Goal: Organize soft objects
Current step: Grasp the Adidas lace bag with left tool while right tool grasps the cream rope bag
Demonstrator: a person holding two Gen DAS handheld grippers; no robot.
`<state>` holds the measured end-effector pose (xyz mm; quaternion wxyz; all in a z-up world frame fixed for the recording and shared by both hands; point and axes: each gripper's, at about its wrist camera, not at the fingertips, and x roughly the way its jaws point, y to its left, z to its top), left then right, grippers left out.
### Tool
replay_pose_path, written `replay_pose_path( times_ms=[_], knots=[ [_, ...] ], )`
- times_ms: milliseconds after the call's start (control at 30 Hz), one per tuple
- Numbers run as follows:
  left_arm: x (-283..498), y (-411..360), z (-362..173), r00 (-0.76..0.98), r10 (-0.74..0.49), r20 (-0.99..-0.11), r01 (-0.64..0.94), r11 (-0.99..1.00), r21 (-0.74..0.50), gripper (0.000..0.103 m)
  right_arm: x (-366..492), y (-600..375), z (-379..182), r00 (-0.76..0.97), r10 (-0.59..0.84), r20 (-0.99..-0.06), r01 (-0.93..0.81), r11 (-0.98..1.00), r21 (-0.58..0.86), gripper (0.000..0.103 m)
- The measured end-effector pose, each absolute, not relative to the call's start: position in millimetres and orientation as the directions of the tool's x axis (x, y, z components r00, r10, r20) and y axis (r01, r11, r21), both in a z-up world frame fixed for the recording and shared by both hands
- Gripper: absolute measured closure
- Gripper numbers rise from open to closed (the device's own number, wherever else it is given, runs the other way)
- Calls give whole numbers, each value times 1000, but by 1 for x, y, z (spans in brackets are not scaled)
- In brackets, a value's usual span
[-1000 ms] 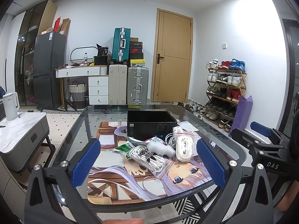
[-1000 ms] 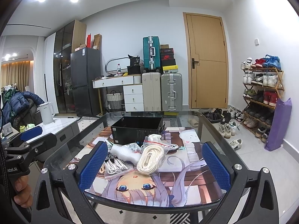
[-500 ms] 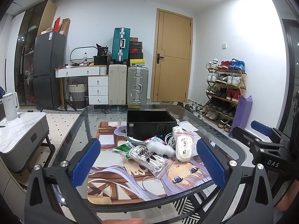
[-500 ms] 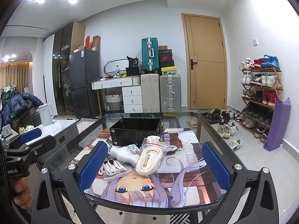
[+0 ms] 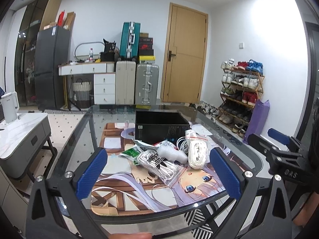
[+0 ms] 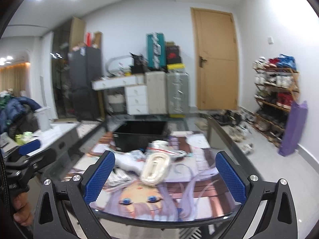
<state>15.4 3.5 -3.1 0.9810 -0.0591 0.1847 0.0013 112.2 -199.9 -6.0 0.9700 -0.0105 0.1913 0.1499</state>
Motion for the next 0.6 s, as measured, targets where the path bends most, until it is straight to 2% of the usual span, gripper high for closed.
replay_pose_path(
  times_ms=[133,333,500,600],
  knots=[
    [50,11,-6,882,-23,-470,-30,994,-104,0,147,-193,1,852,297,-430,-314,949,33,1],
    [95,21,-15,816,2,-578,-74,992,-101,0,196,-173,-5,773,345,-532,-372,926,60,1],
    [136,16,-46,701,14,-713,-95,993,-74,0,231,-160,-26,731,269,-627,-351,936,-8,1],
    [154,5,-65,645,17,-764,-90,994,-54,0,251,-159,-43,693,236,-681,-334,943,-13,1]
  ],
)
